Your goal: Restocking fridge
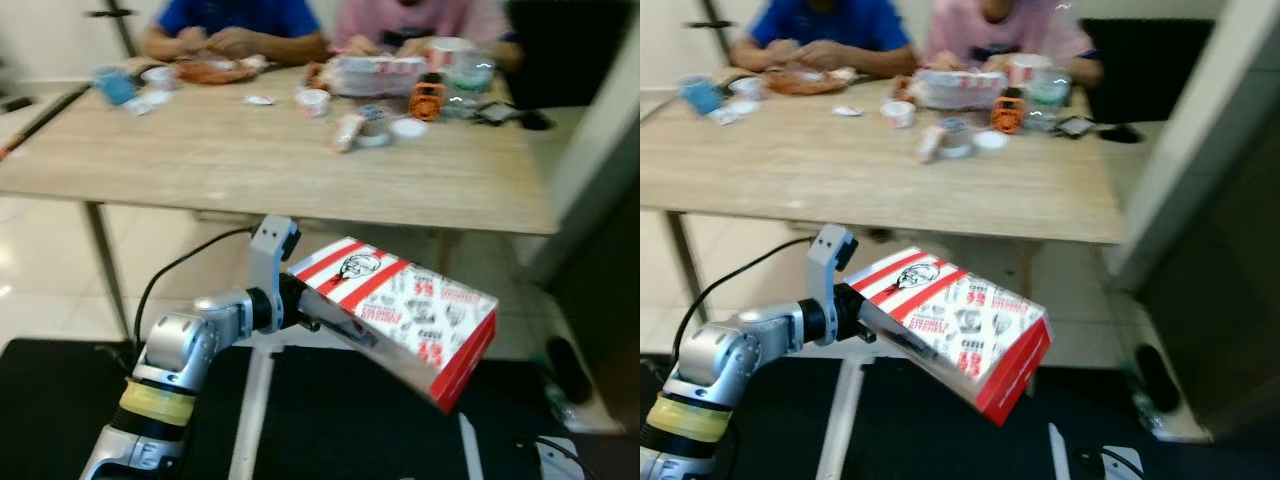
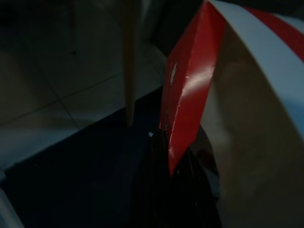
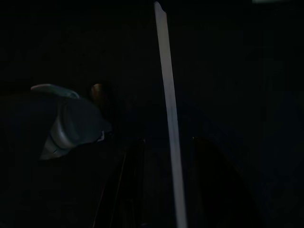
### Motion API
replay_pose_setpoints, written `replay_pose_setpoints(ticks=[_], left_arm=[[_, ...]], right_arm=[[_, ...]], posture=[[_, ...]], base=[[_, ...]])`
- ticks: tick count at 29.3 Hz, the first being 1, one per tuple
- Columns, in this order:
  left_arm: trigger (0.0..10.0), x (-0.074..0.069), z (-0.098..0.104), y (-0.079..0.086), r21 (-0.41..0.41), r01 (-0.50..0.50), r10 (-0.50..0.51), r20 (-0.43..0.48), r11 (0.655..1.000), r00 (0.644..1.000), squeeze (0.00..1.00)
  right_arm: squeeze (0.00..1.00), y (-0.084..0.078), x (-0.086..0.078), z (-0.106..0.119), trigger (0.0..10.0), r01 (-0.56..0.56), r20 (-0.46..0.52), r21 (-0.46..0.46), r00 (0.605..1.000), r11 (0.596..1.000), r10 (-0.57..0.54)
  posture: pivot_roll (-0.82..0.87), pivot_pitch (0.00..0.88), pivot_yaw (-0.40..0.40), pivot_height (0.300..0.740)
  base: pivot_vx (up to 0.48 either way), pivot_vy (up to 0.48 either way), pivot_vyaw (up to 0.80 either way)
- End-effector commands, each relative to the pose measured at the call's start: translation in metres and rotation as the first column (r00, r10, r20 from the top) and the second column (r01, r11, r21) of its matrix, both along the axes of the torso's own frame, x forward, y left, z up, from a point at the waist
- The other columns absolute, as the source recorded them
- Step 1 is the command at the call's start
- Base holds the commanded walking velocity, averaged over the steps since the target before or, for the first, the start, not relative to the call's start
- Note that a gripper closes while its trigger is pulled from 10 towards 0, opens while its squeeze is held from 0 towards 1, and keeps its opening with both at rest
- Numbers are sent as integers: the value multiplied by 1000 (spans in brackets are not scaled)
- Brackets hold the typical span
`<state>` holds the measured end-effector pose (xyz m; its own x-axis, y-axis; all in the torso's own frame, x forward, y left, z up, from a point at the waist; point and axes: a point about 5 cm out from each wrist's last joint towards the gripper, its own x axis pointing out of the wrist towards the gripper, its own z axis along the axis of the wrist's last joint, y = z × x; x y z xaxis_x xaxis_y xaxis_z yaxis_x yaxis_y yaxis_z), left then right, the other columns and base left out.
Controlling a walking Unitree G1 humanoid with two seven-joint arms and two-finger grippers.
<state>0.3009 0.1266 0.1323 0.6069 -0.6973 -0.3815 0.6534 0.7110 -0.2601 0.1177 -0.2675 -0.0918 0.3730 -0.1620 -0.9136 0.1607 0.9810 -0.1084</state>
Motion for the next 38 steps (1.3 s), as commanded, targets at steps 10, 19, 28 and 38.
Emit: replay_pose_setpoints(ticks=[10, 19, 28, 38], left_arm=[[10000, 8, -17, -2, 144, -92, 78, 105, 985, 991, 0], [10000, 8, -26, -14, 137, -128, 110, 134, 982, 985, 0], [10000, 10, -38, -17, 141, -166, 150, 120, 976, 981, 0], [10000, 15, -42, -17, 85, -225, 213, 127, 971, 969, 0]], right_arm=[[0, 2, 5, 1, 10000, -10, 7, 8, 1000, 1000, 10], [0, 5, 6, 0, 10000, -24, 4, 10, 1000, 1000, 24], [0, 8, 10, 0, 10000, -35, 7, 16, 999, 999, 35], [0, 13, 17, 2, 10000, -13, 44, 44, 999, 999, 11]], posture=[[-50, 36, 38, 740], [-51, 9, 33, 740], [-48, 9, 25, 740], [-54, 16, 25, 740]], base=[[0, 0, -731], [0, 0, -731], [0, 0, -733], [0, 0, -732]])
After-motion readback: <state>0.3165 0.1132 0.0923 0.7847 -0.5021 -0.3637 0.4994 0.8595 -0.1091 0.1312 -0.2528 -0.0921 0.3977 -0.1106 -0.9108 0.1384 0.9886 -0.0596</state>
